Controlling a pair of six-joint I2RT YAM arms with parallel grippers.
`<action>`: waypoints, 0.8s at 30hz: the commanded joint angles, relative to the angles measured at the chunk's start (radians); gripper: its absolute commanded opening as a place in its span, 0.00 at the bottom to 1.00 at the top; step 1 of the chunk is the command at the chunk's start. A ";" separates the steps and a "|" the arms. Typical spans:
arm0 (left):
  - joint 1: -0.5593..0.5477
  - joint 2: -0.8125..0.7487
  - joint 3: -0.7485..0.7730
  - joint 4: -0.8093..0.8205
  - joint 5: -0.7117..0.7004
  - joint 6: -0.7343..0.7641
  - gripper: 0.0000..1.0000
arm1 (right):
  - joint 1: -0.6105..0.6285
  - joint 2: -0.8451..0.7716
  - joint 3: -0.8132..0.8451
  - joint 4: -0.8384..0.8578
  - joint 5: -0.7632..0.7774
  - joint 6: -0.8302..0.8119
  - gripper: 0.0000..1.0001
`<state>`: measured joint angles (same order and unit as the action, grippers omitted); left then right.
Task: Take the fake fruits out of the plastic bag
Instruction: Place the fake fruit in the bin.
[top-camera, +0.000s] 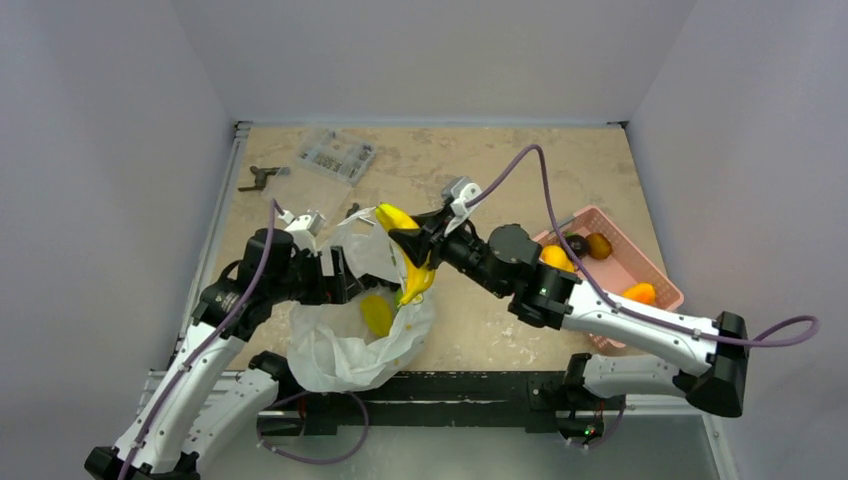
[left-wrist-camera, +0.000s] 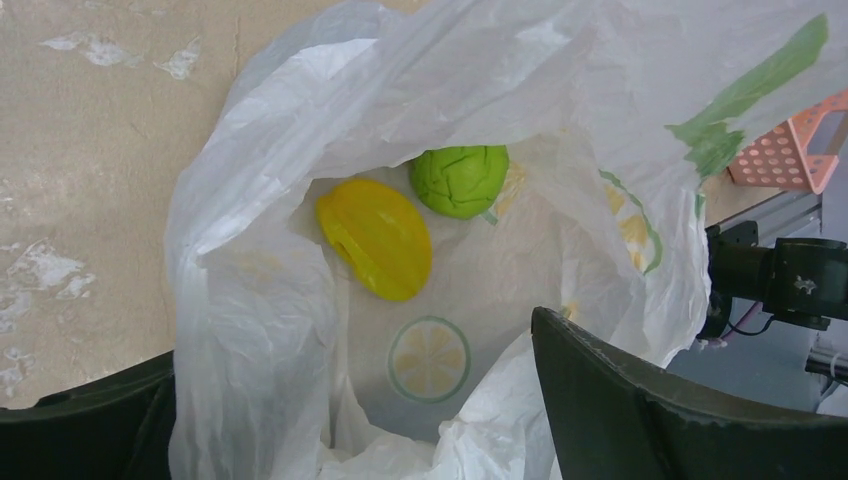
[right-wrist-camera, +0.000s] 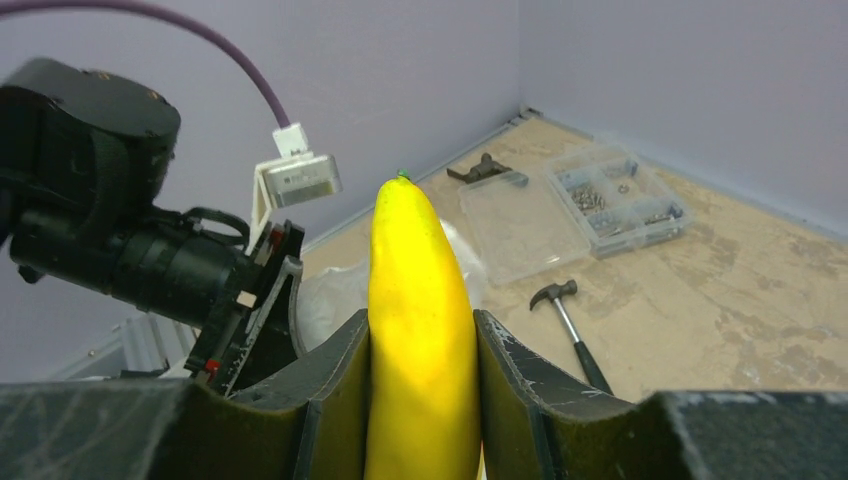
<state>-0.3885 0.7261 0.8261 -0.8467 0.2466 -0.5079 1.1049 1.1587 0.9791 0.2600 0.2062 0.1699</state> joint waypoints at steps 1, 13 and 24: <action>0.002 -0.014 -0.014 0.000 -0.011 0.000 0.89 | -0.001 -0.115 0.001 -0.056 0.090 -0.022 0.00; 0.003 0.129 0.039 0.023 0.004 0.108 0.46 | -0.185 -0.380 -0.283 -0.222 0.857 0.151 0.00; 0.003 0.296 0.222 -0.022 0.112 0.303 0.00 | -0.828 -0.234 -0.297 -0.530 0.597 0.609 0.00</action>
<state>-0.3885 1.0092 1.0138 -0.8803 0.2874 -0.2928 0.3950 0.8822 0.6819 -0.1841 0.8631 0.5884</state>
